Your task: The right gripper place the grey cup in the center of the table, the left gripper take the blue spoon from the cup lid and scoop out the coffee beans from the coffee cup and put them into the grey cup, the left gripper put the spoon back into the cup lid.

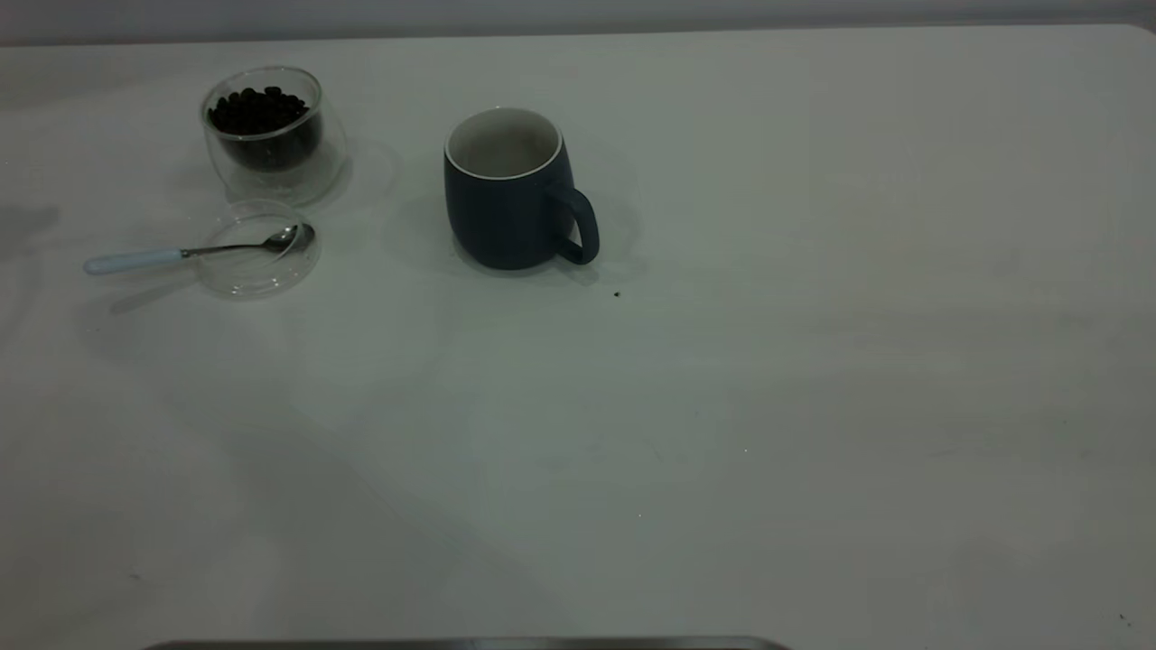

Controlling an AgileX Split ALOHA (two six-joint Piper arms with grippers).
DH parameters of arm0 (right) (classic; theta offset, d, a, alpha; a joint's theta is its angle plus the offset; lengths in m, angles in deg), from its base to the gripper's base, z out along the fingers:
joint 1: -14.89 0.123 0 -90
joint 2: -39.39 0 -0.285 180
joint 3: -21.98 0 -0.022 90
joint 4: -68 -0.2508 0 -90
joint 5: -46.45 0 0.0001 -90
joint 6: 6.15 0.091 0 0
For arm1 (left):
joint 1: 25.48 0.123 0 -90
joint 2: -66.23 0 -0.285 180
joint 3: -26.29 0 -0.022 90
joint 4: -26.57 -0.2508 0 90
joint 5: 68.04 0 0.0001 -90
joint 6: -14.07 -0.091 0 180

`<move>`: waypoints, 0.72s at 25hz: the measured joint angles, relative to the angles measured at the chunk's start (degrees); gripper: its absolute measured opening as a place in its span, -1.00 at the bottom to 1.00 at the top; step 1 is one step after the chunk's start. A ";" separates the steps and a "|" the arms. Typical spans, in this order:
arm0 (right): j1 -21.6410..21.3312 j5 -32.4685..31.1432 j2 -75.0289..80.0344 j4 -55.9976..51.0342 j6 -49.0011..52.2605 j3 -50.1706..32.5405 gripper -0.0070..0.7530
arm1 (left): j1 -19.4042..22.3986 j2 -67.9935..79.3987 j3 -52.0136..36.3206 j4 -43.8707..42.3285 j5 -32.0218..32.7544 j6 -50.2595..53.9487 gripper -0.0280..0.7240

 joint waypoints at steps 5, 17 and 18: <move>0.00 -0.04 0.00 0.00 0.00 0.00 -0.02 | -6.37 -12.26 0.00 -20.89 -1.51 11.38 0.26; 0.00 -0.04 0.00 0.00 0.00 0.00 -0.02 | -31.21 -34.82 -0.17 -47.51 3.16 29.01 0.24; 0.00 -0.04 0.00 0.00 0.00 0.00 -0.02 | -32.44 -36.95 -0.17 -49.40 3.16 31.51 0.24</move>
